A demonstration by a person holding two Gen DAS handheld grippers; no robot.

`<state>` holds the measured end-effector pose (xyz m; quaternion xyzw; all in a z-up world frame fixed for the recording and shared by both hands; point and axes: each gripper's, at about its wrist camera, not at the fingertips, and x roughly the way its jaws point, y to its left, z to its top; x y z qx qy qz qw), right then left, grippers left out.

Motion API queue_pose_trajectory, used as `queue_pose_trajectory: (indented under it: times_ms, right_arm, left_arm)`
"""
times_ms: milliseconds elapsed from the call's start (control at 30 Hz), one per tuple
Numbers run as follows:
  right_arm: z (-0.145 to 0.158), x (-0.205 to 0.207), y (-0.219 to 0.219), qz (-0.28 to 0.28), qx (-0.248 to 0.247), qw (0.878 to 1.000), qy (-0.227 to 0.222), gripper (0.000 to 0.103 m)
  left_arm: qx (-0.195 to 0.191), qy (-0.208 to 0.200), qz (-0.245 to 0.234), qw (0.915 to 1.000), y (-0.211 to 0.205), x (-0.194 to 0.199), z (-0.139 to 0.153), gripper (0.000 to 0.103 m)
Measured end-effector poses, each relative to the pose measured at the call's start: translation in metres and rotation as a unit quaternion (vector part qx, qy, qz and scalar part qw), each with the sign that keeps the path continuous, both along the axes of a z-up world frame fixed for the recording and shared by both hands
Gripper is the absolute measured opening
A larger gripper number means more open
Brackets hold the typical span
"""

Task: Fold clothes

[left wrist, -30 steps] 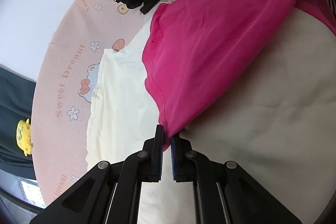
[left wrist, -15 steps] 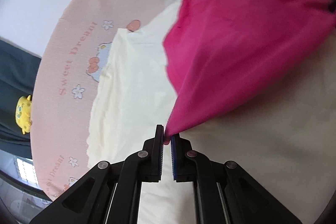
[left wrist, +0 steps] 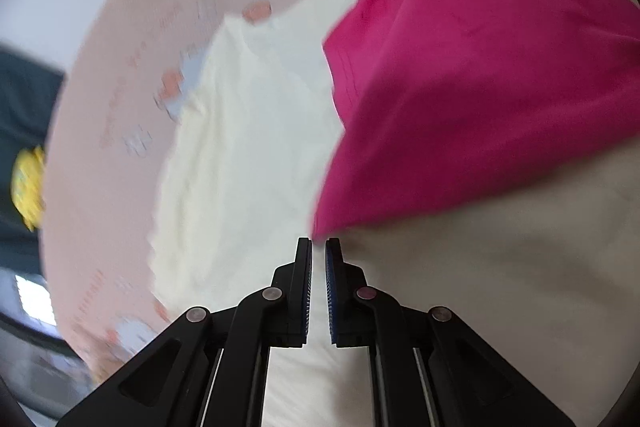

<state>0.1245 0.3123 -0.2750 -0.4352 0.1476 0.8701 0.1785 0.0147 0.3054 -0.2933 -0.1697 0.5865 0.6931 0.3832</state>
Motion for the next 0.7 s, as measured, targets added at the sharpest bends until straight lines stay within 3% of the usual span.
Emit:
queue_pose_trajectory:
  times_ms: [100,233,333,400,433,467,533,633,700]
  right_arm:
    - [0.002,0.003,-0.003,-0.004,0.007,1.000,-0.006,0.005]
    - [0.008,0.006,-0.006,-0.012,0.020,1.000,-0.008,0.006]
    - [0.016,0.009,-0.005,-0.026,0.031,0.999,0.000,0.010]
    - [0.022,0.013,-0.001,-0.043,0.036,0.998,0.010,0.040]
    - [0.024,0.015,0.001,-0.052,0.037,0.998,0.014,0.047]
    - [0.026,0.018,0.004,-0.062,0.035,0.997,0.019,0.052]
    - [0.028,0.023,0.010,-0.078,0.030,0.996,0.019,0.052]
    - [0.027,0.030,0.018,-0.106,0.020,0.994,0.008,0.052]
    - [0.028,0.036,0.022,-0.121,0.014,0.993,0.004,0.052]
  left_arm:
    - [0.015,-0.089,0.041,0.9951,-0.009,-0.017,0.007,0.006]
    - [0.047,-0.221,0.071,0.9716,-0.020,-0.032,0.029,0.006]
    - [0.063,-0.317,0.093,0.9419,-0.023,-0.039,0.040,0.009]
    - [0.076,-0.384,0.112,0.9132,-0.024,-0.044,0.041,0.018]
    - [0.082,-0.414,0.123,0.8979,-0.024,-0.047,0.041,0.033]
    - [0.088,-0.433,0.138,0.8866,-0.023,-0.049,0.040,0.057]
    - [0.100,-0.455,0.164,0.8698,-0.026,-0.046,0.037,0.073]
    - [0.102,-0.493,0.198,0.8412,-0.019,-0.053,0.029,0.073]
    - [0.101,-0.497,0.211,0.8357,-0.018,-0.049,0.030,0.073]
